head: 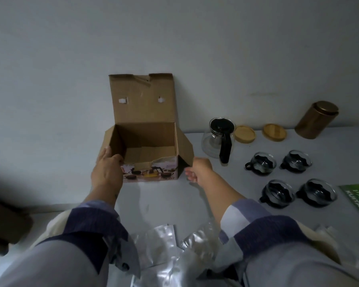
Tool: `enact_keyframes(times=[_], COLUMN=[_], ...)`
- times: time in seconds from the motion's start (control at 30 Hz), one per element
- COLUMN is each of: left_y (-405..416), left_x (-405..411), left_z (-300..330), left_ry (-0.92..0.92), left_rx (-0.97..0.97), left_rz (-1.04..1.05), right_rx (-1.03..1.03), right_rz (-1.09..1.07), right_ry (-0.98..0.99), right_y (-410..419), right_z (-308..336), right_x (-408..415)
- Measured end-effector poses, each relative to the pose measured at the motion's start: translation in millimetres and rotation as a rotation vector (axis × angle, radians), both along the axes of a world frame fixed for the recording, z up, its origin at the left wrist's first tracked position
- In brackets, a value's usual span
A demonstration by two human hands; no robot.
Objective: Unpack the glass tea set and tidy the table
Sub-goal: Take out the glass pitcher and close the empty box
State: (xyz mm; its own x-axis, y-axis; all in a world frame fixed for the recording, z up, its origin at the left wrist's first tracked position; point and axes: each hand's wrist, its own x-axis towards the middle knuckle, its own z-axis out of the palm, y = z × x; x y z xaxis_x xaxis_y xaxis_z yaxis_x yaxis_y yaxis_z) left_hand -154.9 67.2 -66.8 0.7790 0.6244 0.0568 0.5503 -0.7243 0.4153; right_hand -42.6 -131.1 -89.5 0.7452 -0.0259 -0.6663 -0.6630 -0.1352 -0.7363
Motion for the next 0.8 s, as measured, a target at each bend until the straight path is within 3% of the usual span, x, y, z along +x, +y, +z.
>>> enact_keyframes(times=[0.13, 0.23, 0.33, 0.4, 0.5, 0.6, 0.67, 0.8], left_y=[22.8, 35.5, 38.8, 36.5, 35.4, 36.9, 36.1, 38.9], left_x=[-26.0, -35.7, -38.4, -39.0, -37.6, -35.8, -37.7, -37.1], left_z=[2.4, 1.5, 1.0, 1.4, 2.2, -0.6, -3.1, 0.3], left_ry=[0.072, 0.065, 0.034, 0.018, 0.012, -0.059, -0.192, -0.379], left_rx=[0.118, 0.148, 0.150, 0.156, 0.153, 0.112, 0.007, -0.456], left_rz=[-0.028, -0.059, -0.098, -0.112, -0.141, -0.196, -0.143, 0.373], right_rx=[0.298, 0.263, 0.114, -0.046, -0.346, -0.445, -0.546, -0.642], right_rz=[-0.228, -0.408, -0.535, -0.345, 0.140, 0.560, 0.696, 0.795], right_ry=[0.001, -0.178, -0.476, -0.740, -0.995, -1.003, -0.960, -0.829], right_y=[7.7, 24.4, 40.8, 50.1, 56.5, 63.3, 65.0, 67.8], right_z=[1.2, 13.5, 38.7, 43.9, 39.8, 27.4, 18.8, 13.1], right_x=[-7.4, -13.1, -25.8, -34.0, -41.6, -41.2, -42.0, -44.0])
